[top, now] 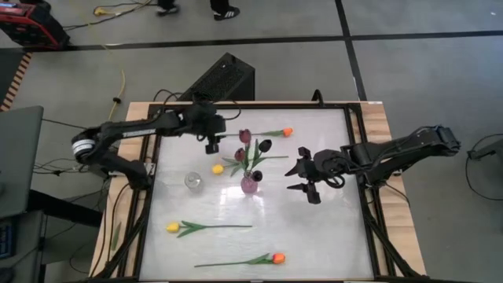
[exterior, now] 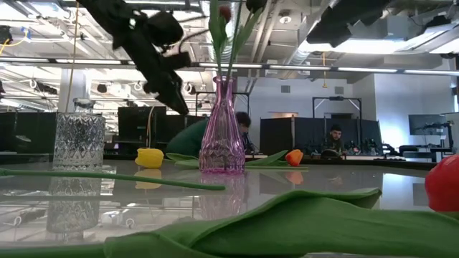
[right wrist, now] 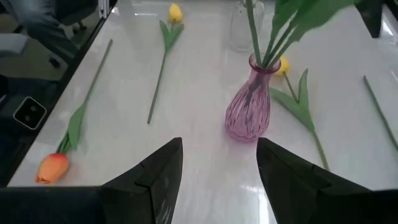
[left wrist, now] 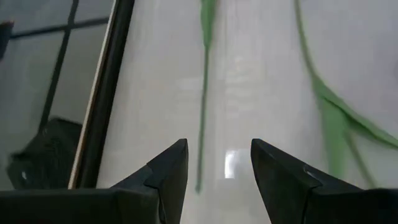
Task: Sort flowers into vase by color
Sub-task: Put the top orange flower into the transparent vase
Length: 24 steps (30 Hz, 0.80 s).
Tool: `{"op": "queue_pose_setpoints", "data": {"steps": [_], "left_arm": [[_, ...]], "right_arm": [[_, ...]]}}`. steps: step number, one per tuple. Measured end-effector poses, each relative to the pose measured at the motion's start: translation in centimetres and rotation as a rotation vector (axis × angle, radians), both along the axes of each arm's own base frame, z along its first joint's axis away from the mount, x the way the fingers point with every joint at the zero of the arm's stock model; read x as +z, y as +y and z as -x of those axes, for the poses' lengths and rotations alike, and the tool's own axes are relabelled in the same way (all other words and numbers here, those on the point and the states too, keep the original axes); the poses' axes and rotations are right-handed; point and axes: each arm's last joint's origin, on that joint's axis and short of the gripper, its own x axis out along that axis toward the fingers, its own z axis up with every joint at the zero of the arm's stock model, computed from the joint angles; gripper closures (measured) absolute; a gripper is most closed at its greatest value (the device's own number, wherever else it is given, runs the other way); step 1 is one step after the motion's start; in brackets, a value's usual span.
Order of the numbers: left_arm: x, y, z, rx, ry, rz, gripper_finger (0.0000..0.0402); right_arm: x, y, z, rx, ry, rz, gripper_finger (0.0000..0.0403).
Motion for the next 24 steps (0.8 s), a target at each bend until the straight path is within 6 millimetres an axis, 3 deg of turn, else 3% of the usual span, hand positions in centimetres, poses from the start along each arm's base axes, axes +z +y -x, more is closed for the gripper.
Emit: {"op": "queue_pose_setpoints", "data": {"steps": [9,16,24], "left_arm": [[-4.4,4.3,-5.9,-0.05,0.044,0.078,0.0237],[-6.3,6.4,-10.7,-0.091,0.119,0.163,0.0237],[-7.5,8.0,-13.0,-0.095,0.261,0.228,0.0237]], "right_arm": [[-0.6,0.0,0.0,-0.005,0.001,-0.007,0.0173],[-0.6,0.1,0.0,-0.022,0.002,-0.035,0.0173],[-0.6,0.1,0.0,-0.021,0.004,-0.034,0.0173]]}}
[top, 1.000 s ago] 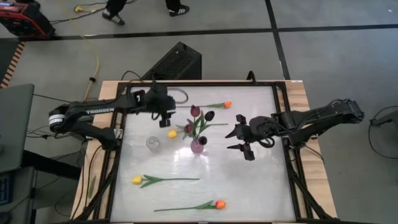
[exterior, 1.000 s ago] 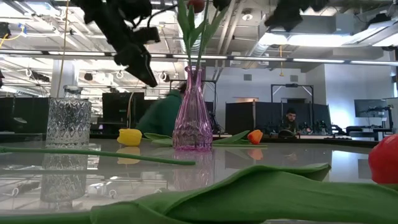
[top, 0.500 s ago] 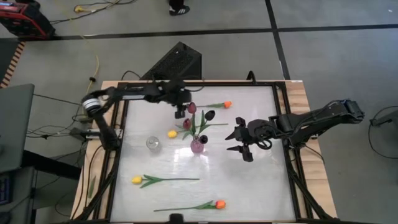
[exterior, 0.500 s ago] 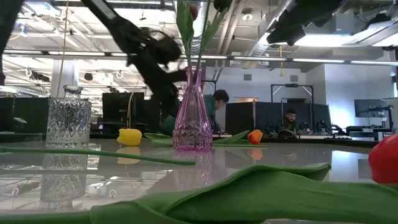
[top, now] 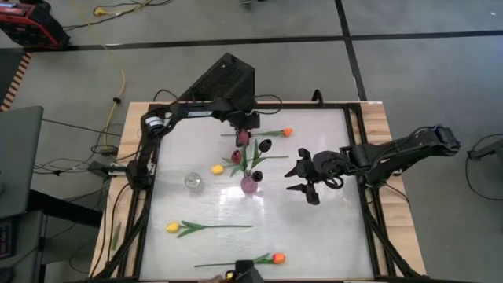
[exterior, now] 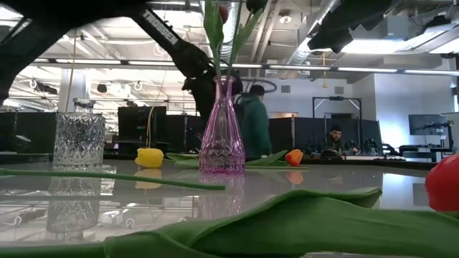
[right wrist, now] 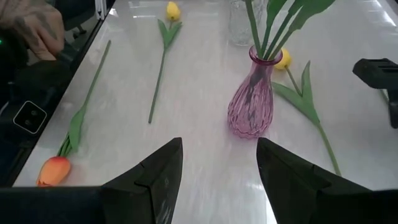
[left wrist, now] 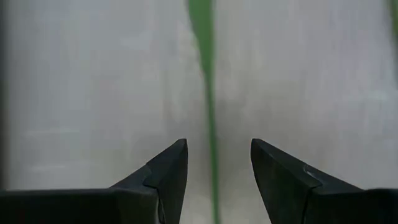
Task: Sort flowers into vase by color
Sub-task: Put the top orange flower into the transparent vase
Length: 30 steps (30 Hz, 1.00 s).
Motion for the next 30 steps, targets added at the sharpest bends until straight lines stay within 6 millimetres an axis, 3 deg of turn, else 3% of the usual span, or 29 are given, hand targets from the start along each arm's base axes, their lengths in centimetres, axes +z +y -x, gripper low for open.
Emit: {"op": "queue_pose_setpoints", "data": {"steps": [2,9,12,17,20,26,30], "left_arm": [[-0.8,0.1,-0.1,-0.006,0.056,0.013,0.0237],[-1.0,1.1,0.8,0.039,0.114,0.038,0.0247],[-1.5,0.9,1.1,0.018,0.18,0.041,0.0285],[-2.3,0.8,1.6,0.039,0.269,0.039,0.0383],[-2.1,1.0,1.8,0.041,0.267,0.043,0.0397],[1.6,0.5,3.1,0.049,0.243,0.026,0.0401],[7.6,0.5,4.2,0.051,0.022,0.016,0.0401]], "right_arm": [[0.0,0.1,0.0,0.003,0.0,0.002,0.0173],[0.0,0.4,0.1,0.023,-0.002,0.015,0.0173],[0.0,0.6,0.1,0.033,-0.003,0.014,0.0173],[0.1,0.7,0.1,0.039,-0.012,0.012,0.0173],[0.1,0.7,0.1,0.029,-0.011,0.003,0.0173],[0.0,0.7,0.1,0.009,-0.004,-0.024,0.0173],[0.0,0.7,0.1,0.007,-0.005,-0.025,0.0173]]}}
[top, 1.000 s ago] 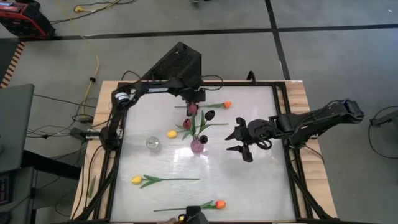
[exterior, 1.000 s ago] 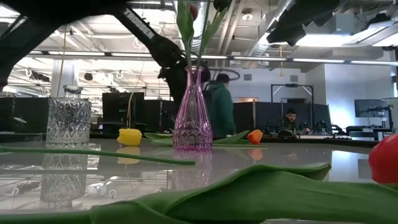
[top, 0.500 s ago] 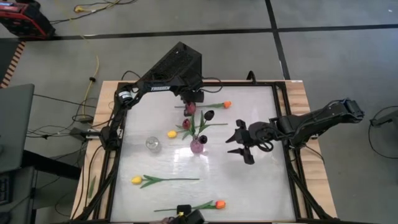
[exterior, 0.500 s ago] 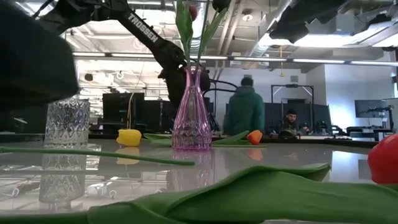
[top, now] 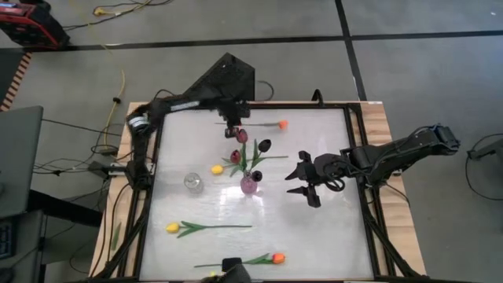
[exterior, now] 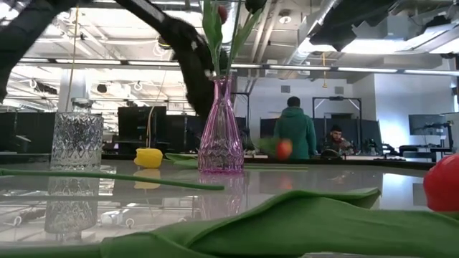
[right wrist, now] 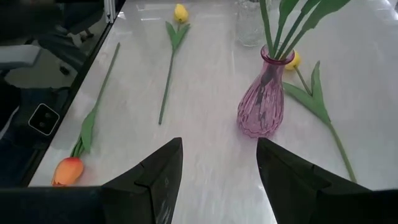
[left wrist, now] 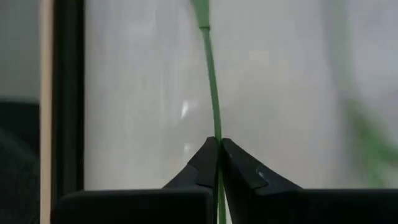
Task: Sort flowers into vase by color
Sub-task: Put the top orange flower into the transparent vase
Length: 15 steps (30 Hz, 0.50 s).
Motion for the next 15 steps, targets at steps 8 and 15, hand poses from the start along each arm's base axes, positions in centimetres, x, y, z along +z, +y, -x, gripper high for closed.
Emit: {"op": "queue_pose_setpoints", "data": {"steps": [8,15], "left_arm": [[10.0,-0.9,4.3,0.015,-0.375,-0.051,0.0401],[14.0,-3.1,9.3,-0.029,-0.774,0.004,0.0401]], "right_arm": [[0.0,-0.1,0.0,-0.012,-0.004,0.017,0.0173],[-1.0,0.0,-0.1,-0.001,-0.037,0.03,0.0173]]}}
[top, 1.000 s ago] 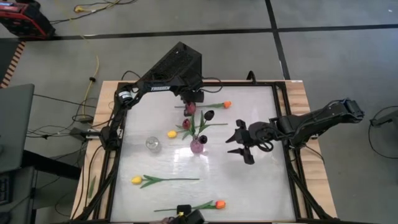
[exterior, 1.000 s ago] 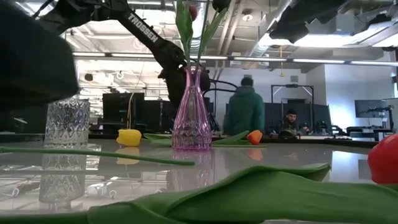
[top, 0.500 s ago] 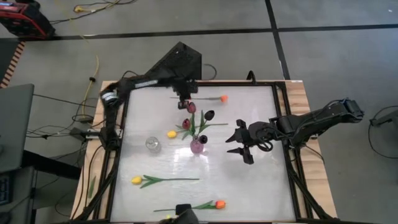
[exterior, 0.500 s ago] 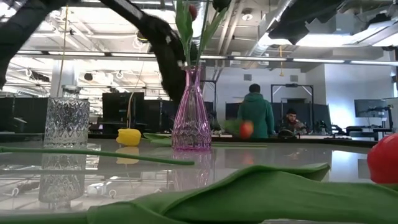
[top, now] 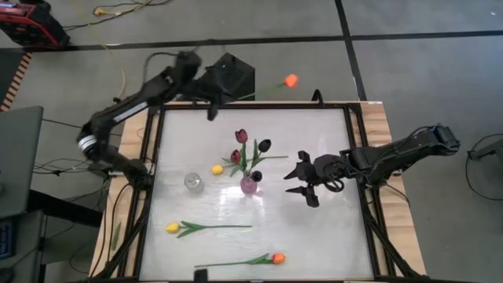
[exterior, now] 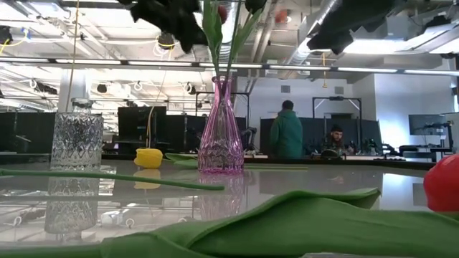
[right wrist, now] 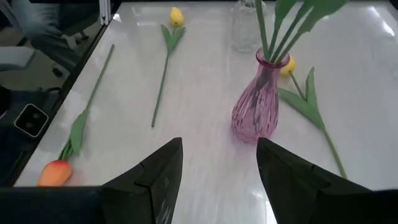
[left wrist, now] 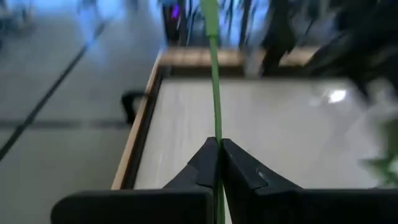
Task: Sort flowers into vase by color
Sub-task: Put the top orange flower into the transparent vase
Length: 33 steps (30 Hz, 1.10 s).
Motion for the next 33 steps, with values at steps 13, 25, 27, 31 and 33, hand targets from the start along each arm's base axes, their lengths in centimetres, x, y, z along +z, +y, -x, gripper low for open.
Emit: {"op": "queue_pose_setpoints", "data": {"steps": [13,25,27,31,33], "left_arm": [[-0.8,-6.7,6.8,-0.091,-0.438,-0.001,0.0401],[0.2,-10.6,7.8,-0.36,-0.673,0.012,0.0401],[0.2,-11.0,7.3,-0.379,-0.69,0.012,0.0401],[0.3,-11.6,6.5,-0.383,-0.73,-0.014,0.0401],[0.1,-11.8,5.9,-0.361,-0.743,-0.019,0.0401]], "right_arm": [[-0.2,-0.8,-0.7,-0.04,-0.167,-0.04,0.0173],[7.4,-0.6,-1.5,0.022,-0.517,0.079,0.0173],[9.5,-0.4,-1.5,0.042,-0.58,0.129,0.0173],[13.2,-1.1,-1.8,0.019,-0.715,0.232,0.0173],[14.3,-1.8,-2.3,-0.011,-0.761,0.269,0.0173]]}}
